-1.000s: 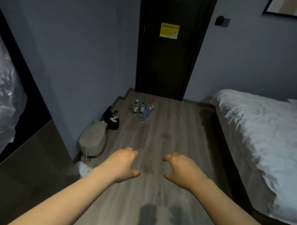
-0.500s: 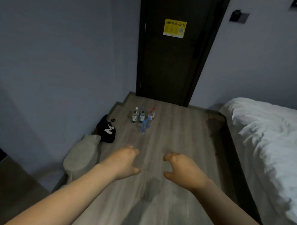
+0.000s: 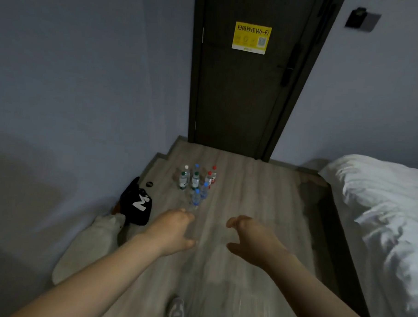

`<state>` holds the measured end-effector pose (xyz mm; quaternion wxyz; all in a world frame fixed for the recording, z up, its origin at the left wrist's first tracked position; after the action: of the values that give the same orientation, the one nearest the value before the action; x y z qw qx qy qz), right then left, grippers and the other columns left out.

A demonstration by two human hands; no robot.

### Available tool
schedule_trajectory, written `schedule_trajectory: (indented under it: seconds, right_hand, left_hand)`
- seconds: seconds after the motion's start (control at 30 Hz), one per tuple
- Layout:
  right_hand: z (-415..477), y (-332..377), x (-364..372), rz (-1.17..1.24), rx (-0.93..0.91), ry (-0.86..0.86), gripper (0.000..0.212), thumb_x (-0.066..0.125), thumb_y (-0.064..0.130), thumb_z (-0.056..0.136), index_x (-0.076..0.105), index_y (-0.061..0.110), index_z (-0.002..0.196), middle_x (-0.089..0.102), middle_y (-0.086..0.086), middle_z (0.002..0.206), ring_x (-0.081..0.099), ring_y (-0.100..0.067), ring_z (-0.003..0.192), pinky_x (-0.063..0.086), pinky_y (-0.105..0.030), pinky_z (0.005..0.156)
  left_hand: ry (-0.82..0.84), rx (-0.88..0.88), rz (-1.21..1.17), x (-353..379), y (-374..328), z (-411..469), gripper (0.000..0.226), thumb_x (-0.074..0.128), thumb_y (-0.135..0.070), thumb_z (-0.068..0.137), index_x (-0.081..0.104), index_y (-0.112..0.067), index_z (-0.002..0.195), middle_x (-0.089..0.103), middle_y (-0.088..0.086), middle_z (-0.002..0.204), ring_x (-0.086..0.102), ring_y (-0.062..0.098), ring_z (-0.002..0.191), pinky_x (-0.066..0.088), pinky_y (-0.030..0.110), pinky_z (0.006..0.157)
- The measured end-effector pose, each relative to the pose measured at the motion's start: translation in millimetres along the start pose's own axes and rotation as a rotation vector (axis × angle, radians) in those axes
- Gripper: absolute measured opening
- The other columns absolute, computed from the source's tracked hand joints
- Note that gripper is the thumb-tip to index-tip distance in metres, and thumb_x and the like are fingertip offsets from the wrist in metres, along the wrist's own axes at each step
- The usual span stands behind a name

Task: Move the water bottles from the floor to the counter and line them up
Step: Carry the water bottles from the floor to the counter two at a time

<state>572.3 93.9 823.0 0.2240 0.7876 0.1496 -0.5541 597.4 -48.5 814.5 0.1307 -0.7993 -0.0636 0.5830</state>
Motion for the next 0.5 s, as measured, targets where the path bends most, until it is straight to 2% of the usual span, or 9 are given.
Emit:
schedule_trajectory:
  seconds: [0.13,0.27,0.4,0.5]
  right_hand:
    - [74.4,-22.0,-20.7,0.020,0.023,-0.008,0.049,0.064,0.037,0.089,0.048,0.024,0.134,0.056,0.000,0.125,0.057,-0.017,0.110,0.049,-0.029,0.092]
    - [136.5,-40.7,-37.4,0.035,0.049,0.006,0.050,0.064,0.037,0.088,0.048,0.024,0.134,0.056,0.001,0.127,0.057,-0.016,0.111,0.048,-0.027,0.092]
    - [189.3,-62.4,-49.0,0.034,0.064,0.032,0.051,0.063,0.038,0.089,0.047,0.024,0.135,0.056,-0.001,0.128,0.057,-0.018,0.112,0.049,-0.030,0.094]
    - [224.3,-78.7,-56.2,0.032,0.066,0.048,0.052,0.063,0.039,0.088,0.047,0.024,0.135,0.056,-0.001,0.128,0.056,-0.019,0.114,0.049,-0.032,0.094]
  left_hand:
    - [-0.012,0.037,-0.036,-31.3,24.1,73.5,0.050,0.063,-0.045,0.086,0.054,-0.018,0.127,0.054,0.004,0.125,0.053,0.020,0.113,0.039,0.022,0.087]
    - [0.000,0.032,-0.020,-59.8,50.4,135.6,0.052,0.062,-0.046,0.086,0.053,-0.017,0.128,0.054,0.005,0.127,0.053,0.021,0.115,0.042,0.025,0.092]
    - [0.009,0.032,-0.049,-76.9,67.3,187.9,0.048,0.063,-0.047,0.085,0.055,-0.018,0.124,0.053,0.001,0.124,0.053,0.017,0.110,0.041,0.024,0.087]
    - [0.012,0.027,-0.056,-85.8,75.1,223.4,0.048,0.064,-0.046,0.085,0.055,-0.018,0.123,0.054,-0.001,0.125,0.054,0.016,0.110,0.043,0.025,0.089]
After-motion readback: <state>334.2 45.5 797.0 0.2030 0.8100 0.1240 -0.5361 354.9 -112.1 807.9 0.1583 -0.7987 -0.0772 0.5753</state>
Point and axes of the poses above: each hand's wrist, its own z-axis towards the middle knuckle, its own x-axis out of the palm, y = z × x, the point moved 10 cm from there along z, towards the middle knuckle
